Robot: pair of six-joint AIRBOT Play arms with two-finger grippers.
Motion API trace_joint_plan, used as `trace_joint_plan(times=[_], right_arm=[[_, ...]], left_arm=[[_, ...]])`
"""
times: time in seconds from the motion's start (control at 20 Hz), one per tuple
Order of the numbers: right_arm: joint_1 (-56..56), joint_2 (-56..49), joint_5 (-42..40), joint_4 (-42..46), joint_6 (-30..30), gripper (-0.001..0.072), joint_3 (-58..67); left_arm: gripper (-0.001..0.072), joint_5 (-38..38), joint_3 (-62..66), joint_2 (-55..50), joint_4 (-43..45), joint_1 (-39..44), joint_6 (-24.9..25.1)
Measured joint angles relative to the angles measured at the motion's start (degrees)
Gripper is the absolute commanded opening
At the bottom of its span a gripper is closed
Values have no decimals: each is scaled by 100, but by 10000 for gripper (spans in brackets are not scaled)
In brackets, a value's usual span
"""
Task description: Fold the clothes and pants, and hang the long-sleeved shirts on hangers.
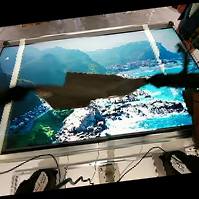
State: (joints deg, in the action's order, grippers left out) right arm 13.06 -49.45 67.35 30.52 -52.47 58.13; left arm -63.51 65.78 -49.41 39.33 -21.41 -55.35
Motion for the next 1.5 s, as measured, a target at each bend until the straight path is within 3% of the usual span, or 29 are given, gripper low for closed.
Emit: trace_joint_plan(times=[0.25, 0.45, 0.55, 0.7, 0.85, 1.1, 1.3, 1.5], right_arm=[[0, 1084, 52, -1611, -240, 21, 1276], [0, 1676, -155, -2103, -555, 20, 1882], [-2, 1794, -396, -2135, -667, 21, 2000], [-2, 1648, -608, -1851, -1014, 21, 2055], [-57, 1104, -619, -1388, -1290, 21, 1937], [-739, -623, -835, -179, -1451, 21, 1576], [-1047, -2142, -1663, 328, -1593, 21, 1486], [-920, -3016, -2299, 564, -1714, 21, 1469]], left_arm=[[12, 1851, 986, 1355, -498, 0, 210], [11, 3213, 1172, 2186, -577, 0, 612], [10, 3530, 1202, 2277, -518, 0, 704], [9, 3467, 1222, 1895, -466, 0, 739], [9, 2771, 1228, 966, -444, 118, 669], [9, 2129, 1231, -1182, -50, 1156, 586], [9, 2363, 1233, -2450, 420, 1733, 116], [9, 1980, 1237, -2691, 697, 1803, -234]])
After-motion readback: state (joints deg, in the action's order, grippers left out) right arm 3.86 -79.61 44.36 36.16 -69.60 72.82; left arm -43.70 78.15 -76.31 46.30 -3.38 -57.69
